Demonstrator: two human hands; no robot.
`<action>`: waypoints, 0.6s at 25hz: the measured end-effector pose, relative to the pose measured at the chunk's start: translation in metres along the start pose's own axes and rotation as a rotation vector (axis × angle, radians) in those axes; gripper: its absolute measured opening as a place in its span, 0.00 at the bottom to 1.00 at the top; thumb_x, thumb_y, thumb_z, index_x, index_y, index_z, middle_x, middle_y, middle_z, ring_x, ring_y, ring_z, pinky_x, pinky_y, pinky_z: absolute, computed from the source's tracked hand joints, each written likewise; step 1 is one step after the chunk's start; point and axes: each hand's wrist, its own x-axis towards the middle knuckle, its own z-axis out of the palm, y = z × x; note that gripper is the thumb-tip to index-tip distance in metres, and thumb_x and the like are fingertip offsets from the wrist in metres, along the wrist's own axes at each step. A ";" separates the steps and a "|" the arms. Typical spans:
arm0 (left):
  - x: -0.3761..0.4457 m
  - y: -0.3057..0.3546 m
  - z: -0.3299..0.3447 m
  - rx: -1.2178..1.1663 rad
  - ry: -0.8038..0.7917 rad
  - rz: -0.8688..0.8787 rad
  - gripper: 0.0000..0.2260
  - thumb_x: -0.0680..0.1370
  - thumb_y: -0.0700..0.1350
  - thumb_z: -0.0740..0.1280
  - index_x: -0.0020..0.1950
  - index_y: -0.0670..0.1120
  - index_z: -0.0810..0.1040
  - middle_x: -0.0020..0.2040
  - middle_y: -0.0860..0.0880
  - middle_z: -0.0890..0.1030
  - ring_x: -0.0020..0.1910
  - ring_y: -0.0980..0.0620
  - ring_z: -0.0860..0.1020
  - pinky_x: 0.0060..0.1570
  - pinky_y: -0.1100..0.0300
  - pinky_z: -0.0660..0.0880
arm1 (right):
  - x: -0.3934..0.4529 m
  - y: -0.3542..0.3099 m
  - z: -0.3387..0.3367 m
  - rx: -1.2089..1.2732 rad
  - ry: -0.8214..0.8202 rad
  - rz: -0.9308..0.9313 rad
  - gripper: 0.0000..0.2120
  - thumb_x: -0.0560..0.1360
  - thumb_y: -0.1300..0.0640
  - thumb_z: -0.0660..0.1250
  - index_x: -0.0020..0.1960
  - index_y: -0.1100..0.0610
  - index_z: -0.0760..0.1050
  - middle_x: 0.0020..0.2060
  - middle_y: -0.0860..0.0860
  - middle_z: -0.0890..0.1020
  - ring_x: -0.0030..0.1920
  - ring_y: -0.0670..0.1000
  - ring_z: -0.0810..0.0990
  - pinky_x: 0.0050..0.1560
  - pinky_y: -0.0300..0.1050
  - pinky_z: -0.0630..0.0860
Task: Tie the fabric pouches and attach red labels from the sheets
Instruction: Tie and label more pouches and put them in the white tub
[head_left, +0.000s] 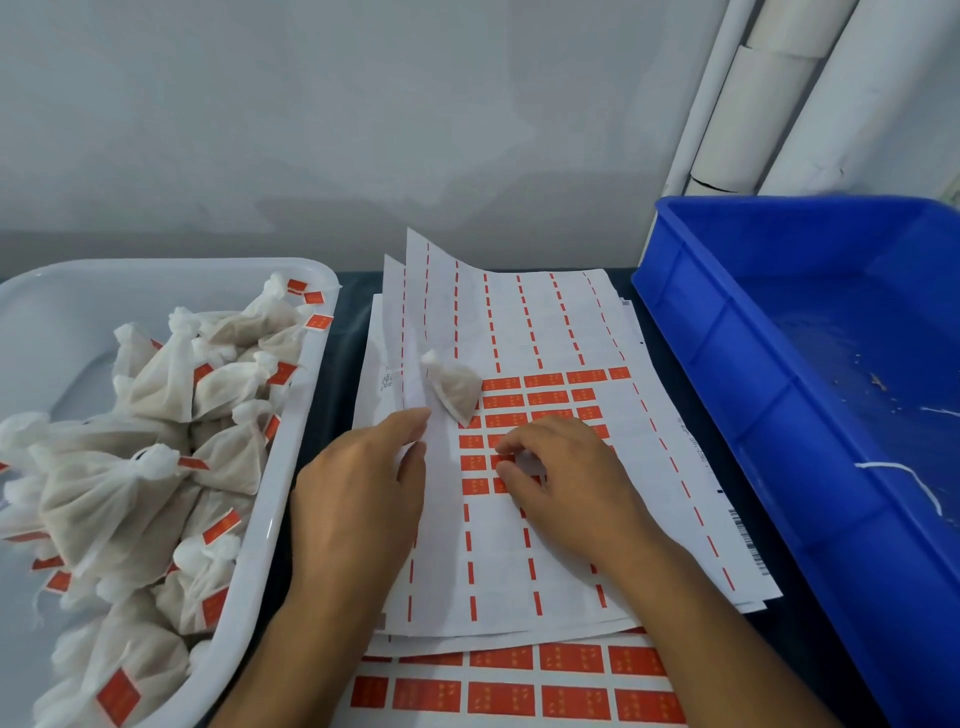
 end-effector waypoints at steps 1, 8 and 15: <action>0.000 -0.002 0.001 0.016 0.010 0.013 0.18 0.77 0.50 0.74 0.67 0.57 0.81 0.60 0.52 0.84 0.51 0.51 0.83 0.54 0.55 0.78 | 0.000 0.000 0.000 0.000 0.002 -0.002 0.16 0.79 0.37 0.66 0.64 0.40 0.77 0.64 0.38 0.80 0.56 0.37 0.71 0.60 0.32 0.61; 0.005 0.004 0.004 -0.563 -0.380 -0.367 0.36 0.73 0.49 0.79 0.68 0.73 0.62 0.56 0.69 0.73 0.49 0.61 0.79 0.29 0.72 0.76 | 0.000 -0.002 0.000 -0.006 -0.009 0.006 0.16 0.79 0.37 0.65 0.64 0.41 0.77 0.64 0.39 0.80 0.60 0.40 0.75 0.59 0.32 0.61; 0.006 -0.003 -0.001 -0.950 -0.524 -0.843 0.07 0.82 0.46 0.66 0.60 0.50 0.78 0.45 0.43 0.88 0.41 0.40 0.87 0.38 0.45 0.84 | -0.004 -0.009 -0.007 0.054 -0.004 0.052 0.18 0.77 0.31 0.63 0.62 0.37 0.75 0.61 0.34 0.78 0.53 0.38 0.73 0.51 0.28 0.60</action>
